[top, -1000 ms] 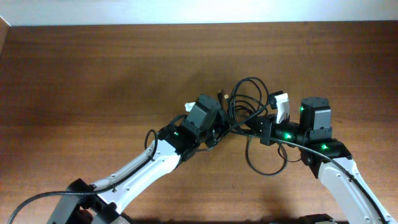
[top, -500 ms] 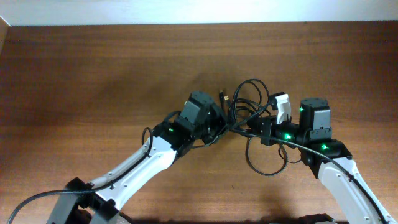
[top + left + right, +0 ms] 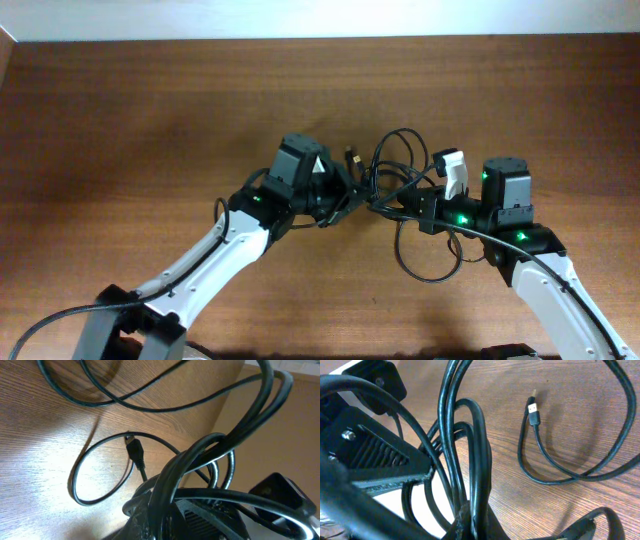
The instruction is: Untangle cables
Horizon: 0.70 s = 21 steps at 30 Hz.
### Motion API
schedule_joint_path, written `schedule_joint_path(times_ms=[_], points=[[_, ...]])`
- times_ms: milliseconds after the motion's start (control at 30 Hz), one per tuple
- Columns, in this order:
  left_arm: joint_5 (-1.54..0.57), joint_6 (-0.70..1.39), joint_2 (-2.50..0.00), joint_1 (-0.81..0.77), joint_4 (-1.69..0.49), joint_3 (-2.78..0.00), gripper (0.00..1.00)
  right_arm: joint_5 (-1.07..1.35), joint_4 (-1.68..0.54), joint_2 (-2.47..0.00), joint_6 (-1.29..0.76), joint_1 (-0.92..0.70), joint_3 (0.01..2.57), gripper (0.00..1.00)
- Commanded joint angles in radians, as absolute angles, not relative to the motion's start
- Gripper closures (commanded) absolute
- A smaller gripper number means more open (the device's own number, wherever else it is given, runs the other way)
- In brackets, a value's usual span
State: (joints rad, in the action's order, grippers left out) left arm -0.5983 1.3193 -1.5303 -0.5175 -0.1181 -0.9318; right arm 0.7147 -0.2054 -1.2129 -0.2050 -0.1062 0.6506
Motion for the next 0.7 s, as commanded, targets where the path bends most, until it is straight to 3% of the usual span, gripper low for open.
schedule_joint_path(times_ms=[0,667], points=[[-0.674,1.271,-1.539,-0.492,-0.105,-0.942,1.0,0.693,-0.207,-1.215,-0.187,-0.105,0.664,0.96],[-0.854,0.859,-1.539,-0.409,-0.106,-0.942,1.0,0.682,-0.211,-1.217,-0.187,-0.105,0.664,0.96]])
